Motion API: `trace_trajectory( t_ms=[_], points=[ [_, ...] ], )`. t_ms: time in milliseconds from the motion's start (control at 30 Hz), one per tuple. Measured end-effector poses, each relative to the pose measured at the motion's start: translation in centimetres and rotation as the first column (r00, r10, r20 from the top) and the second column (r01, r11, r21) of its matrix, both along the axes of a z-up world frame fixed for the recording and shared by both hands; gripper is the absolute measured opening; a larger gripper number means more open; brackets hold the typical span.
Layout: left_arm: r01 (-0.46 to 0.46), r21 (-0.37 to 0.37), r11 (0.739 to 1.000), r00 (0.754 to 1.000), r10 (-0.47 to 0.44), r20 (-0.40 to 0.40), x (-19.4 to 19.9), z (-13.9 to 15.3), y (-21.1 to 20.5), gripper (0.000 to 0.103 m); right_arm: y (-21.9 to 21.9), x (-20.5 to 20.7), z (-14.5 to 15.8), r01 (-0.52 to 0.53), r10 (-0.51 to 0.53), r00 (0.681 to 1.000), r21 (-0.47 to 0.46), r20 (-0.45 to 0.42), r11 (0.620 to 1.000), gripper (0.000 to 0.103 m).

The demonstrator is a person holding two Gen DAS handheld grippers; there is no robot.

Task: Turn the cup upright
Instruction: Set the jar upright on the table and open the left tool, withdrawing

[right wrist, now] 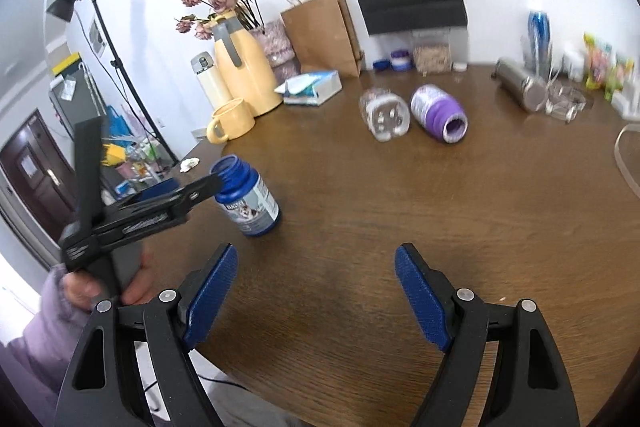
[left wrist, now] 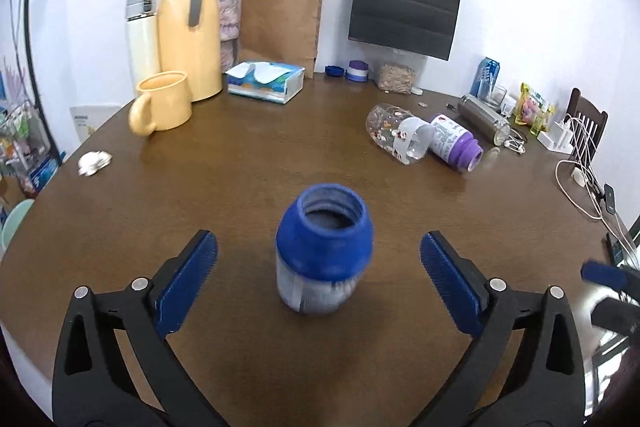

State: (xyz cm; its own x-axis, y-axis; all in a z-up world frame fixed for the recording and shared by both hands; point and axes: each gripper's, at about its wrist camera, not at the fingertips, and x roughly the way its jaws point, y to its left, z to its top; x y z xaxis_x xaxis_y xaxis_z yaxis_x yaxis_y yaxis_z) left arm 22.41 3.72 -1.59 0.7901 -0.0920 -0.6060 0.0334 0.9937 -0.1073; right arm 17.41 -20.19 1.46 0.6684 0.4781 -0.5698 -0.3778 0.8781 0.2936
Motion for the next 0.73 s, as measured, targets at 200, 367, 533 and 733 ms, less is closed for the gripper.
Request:
trace_trajectory(
  t_ms=[200,367,533,733],
  points=[
    [-0.001,0.053,0.999,1.0,0.0,0.015,-6.4,3.9,-0.5,0.103,0.5,-3.8,2.4,0.053,-0.048,0.996,-0.062,0.075,0.997,0.085],
    [-0.028,0.077,0.997,0.999,0.027,0.02,-13.9,5.5,-0.9,0.103,1.0,-8.4,3.2,0.104,-0.091,0.99,-0.131,0.104,0.986,0.085],
    [-0.072,0.087,0.994,0.997,0.07,0.029,-21.0,5.1,-0.7,0.103,1.2,-14.3,2.6,0.127,-0.118,0.989,-0.107,0.09,0.986,0.085],
    [-0.047,0.114,0.992,0.999,0.045,0.026,-23.5,4.4,-1.4,0.103,1.5,-15.7,2.2,0.126,-0.117,0.99,-0.114,0.081,0.985,0.085]
  ],
)
